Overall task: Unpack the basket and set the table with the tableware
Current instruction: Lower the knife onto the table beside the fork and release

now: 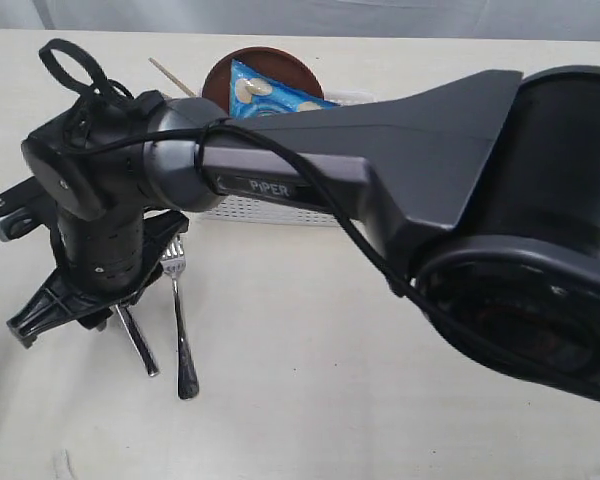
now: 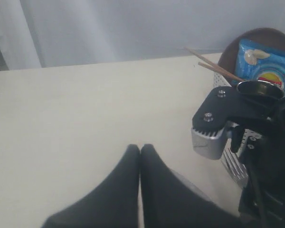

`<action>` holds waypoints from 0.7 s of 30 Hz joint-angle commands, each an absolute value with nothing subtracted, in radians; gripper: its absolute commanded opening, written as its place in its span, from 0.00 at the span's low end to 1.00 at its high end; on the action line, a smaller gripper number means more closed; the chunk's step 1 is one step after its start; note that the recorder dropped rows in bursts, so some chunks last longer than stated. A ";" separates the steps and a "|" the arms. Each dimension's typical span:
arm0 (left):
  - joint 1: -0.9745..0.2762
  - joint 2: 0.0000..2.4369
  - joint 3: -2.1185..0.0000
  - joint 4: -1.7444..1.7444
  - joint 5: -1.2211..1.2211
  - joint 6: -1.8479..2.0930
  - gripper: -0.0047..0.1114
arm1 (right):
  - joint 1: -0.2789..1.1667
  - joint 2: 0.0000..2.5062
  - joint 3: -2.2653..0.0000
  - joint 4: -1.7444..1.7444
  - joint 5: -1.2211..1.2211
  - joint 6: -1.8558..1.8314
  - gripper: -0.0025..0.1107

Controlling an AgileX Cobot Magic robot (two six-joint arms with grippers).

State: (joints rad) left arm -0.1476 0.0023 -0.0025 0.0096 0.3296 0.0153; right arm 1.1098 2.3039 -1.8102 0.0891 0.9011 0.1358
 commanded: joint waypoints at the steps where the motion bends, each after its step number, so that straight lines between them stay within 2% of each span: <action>1: -0.153 0.000 0.000 0.007 0.321 0.011 0.04 | 1.107 2.327 -1.814 -0.007 0.887 0.202 0.37; 4: -0.153 0.000 0.000 0.007 0.321 0.011 0.04 | 1.107 2.345 -1.814 0.062 0.864 0.191 0.36; 6: -0.153 0.000 0.000 0.007 0.321 0.011 0.04 | 1.107 2.350 -1.814 0.082 0.858 0.192 0.27; 8: -0.153 0.000 0.000 0.007 0.321 0.011 0.04 | 1.107 2.350 -1.814 0.082 0.876 0.220 0.02; 21: -0.153 0.000 0.000 0.007 0.321 0.011 0.04 | 1.110 2.342 -1.814 0.092 1.012 0.786 0.02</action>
